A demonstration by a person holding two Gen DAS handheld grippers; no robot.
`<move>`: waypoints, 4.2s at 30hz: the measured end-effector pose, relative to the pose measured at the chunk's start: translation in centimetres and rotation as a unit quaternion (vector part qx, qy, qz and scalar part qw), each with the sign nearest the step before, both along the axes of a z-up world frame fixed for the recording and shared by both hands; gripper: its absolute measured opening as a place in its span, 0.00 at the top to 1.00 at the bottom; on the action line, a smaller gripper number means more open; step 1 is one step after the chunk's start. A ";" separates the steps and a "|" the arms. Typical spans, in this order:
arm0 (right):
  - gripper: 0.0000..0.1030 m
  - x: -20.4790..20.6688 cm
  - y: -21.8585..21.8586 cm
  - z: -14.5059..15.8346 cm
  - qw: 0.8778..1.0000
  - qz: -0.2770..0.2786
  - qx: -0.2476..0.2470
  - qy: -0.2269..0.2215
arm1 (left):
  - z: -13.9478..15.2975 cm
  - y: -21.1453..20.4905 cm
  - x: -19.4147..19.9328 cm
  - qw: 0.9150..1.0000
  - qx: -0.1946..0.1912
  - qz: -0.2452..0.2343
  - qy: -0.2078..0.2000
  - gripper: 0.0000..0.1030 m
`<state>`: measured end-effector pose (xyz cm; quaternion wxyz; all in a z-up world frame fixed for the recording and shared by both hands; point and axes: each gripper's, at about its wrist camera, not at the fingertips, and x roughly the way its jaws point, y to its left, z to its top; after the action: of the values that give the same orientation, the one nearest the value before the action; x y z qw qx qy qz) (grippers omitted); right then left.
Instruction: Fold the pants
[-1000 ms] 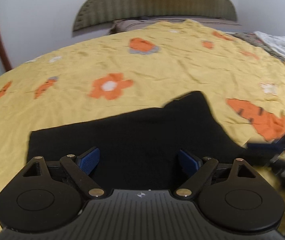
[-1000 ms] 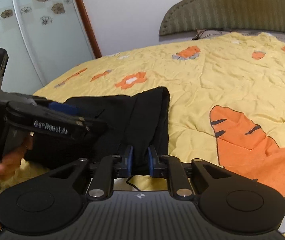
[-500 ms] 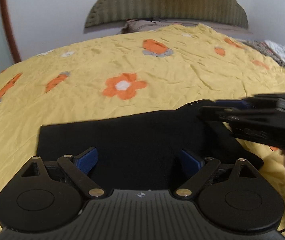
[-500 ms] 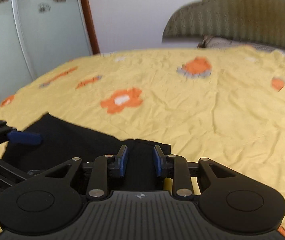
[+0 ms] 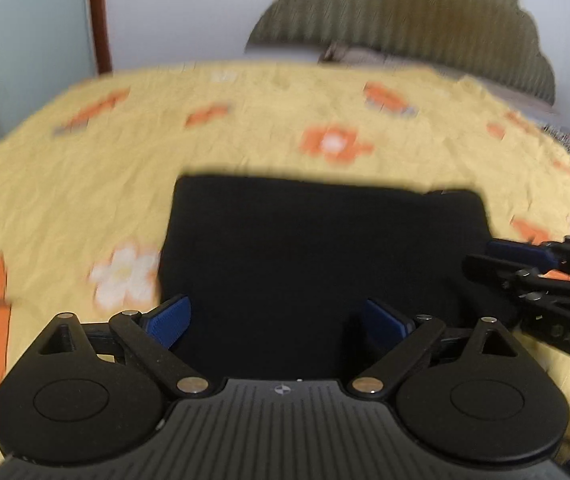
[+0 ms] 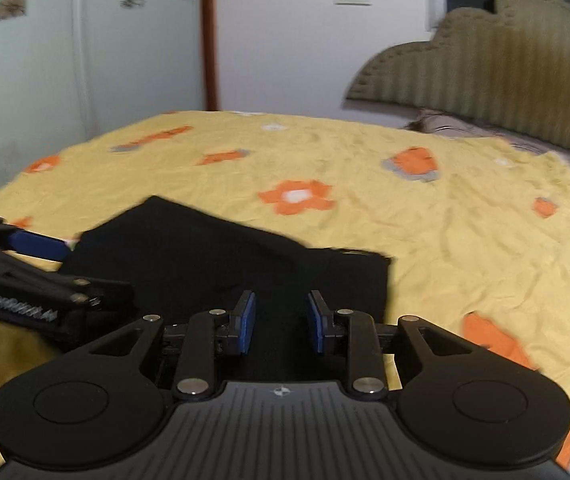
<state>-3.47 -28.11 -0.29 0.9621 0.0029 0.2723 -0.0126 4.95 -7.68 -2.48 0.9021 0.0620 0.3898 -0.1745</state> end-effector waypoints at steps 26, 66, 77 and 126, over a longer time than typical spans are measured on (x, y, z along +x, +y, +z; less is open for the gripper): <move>0.47 -2.4 2.7 -2.0 0.997 -0.070 -0.010 -0.005 | -0.3 2.8 -2.6 0.999 -0.028 0.027 0.026 0.06; 0.00 -4.6 10.9 -1.6 0.998 0.031 -0.018 -0.051 | 0.5 13.1 0.0 0.983 -0.124 0.105 0.087 0.05; 0.01 -1.0 20.4 -6.2 0.929 0.119 -0.342 -0.074 | -0.4 15.1 3.2 0.952 -0.228 0.096 0.181 0.06; 0.90 24.7 10.8 0.0 0.977 0.174 -0.023 0.120 | -1.2 9.7 -1.8 0.987 -0.072 -0.143 -0.001 0.94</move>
<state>21.19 -17.36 -0.27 0.9097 -0.0683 0.3818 0.1487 3.18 1.99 -3.64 0.8707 0.0517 0.3620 -0.3290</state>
